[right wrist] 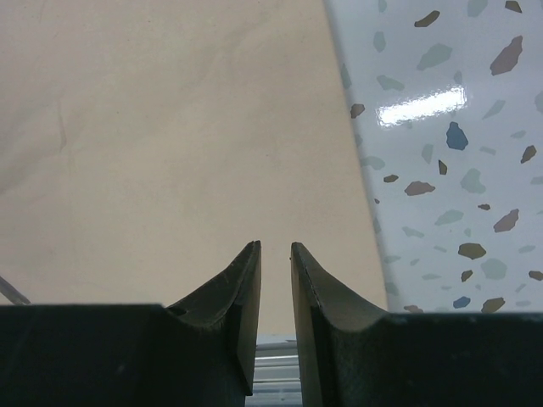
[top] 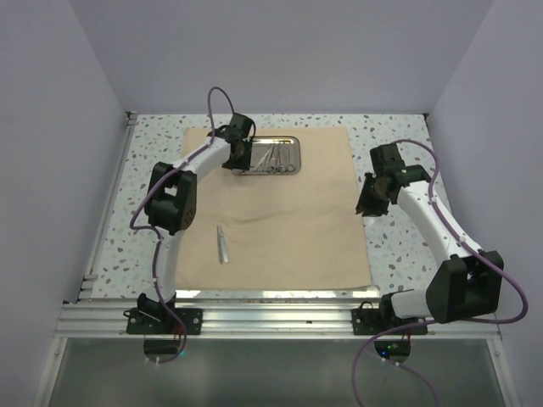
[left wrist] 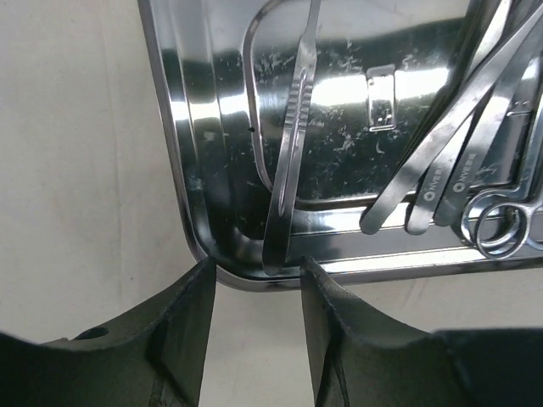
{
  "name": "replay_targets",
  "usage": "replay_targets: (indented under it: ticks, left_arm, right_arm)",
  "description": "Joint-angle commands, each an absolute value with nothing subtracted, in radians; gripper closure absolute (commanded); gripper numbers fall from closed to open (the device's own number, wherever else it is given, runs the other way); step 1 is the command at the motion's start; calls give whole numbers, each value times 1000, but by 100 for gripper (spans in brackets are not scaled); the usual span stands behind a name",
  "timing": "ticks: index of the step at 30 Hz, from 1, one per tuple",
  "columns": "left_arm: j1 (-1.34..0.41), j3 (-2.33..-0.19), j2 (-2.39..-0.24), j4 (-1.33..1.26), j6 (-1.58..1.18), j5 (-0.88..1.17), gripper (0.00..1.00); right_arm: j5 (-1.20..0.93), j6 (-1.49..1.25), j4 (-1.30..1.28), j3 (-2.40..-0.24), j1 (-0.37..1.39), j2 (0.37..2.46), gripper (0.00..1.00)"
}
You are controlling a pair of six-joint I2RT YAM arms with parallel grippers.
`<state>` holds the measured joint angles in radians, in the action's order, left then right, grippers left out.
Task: Open and lay out the surgical kit
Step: Pick up the medical item from the container.
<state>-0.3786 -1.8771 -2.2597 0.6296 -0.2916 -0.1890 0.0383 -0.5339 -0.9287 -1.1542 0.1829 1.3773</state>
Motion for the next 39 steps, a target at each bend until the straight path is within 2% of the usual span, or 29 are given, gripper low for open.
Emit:
replay_targets:
  ticks: [1,20,23,26,27,30,35,39]
  left_arm:
    - [-370,-1836,-2249,560,-270,-184,52]
    - [-362,-1905,-2410,569,-252,-155,55]
    - [-360,-1905,-2425,572,-250,-146,63]
    - [-359,-1867,-2418,566,-249,-130,79]
    - [-359,-1835,-2410,554,-249,-129,86]
    - [-357,-1784,-2388,538,-249,-118,100]
    - [-356,-1787,-2359,541,-247,-115,100]
    - [-356,-1900,-2349,592,-271,-112,100]
  right_arm:
    - [40,-528,-930,-1141,184,1332,75]
    - [46,-541,-931,-1184,183,1387,75]
    - [44,-540,-930,-1195,183,1405,75]
    - [44,-538,-930,-1206,184,1419,75]
    - [46,-537,-928,-1209,184,1422,75]
    - [44,-535,-923,-1207,184,1422,75]
    - [35,-534,-910,-1187,183,1411,76]
    - [25,-534,-900,-1172,184,1391,76]
